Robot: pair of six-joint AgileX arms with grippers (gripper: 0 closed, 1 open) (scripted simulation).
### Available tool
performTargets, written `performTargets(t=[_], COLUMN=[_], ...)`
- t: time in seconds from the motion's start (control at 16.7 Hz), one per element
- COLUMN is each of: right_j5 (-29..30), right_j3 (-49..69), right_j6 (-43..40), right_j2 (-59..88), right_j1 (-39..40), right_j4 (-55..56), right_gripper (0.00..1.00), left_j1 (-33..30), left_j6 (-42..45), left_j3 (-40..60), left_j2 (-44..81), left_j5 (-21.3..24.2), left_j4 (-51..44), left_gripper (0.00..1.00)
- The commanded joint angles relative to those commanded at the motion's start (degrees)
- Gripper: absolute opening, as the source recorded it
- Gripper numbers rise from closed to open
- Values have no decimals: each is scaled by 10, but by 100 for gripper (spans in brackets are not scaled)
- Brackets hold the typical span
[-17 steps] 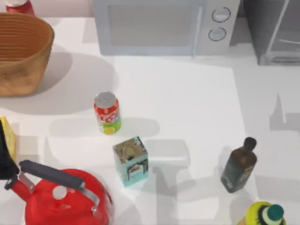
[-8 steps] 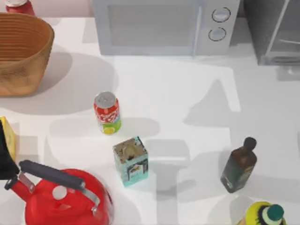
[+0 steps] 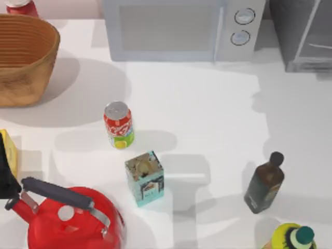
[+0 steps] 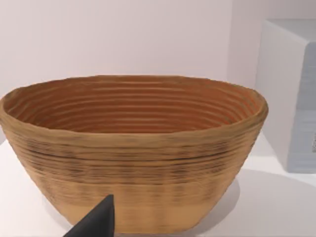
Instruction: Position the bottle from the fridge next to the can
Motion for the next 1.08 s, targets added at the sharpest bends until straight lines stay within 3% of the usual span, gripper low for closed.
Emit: performTargets(t=[0.42, 1.08], right_j5=[3, 19], right_j3=[8, 166], right_j6=[0, -1], right_j2=[4, 91], right_j1=[3, 17], right_j4=[-5, -75], right_gripper=[100, 100], left_j1=[0, 0], left_j6=[0, 0], left_j3=[0, 0], left_j2=[0, 0], left_j5=[0, 0], left_j4=[0, 0], left_gripper=[100, 100])
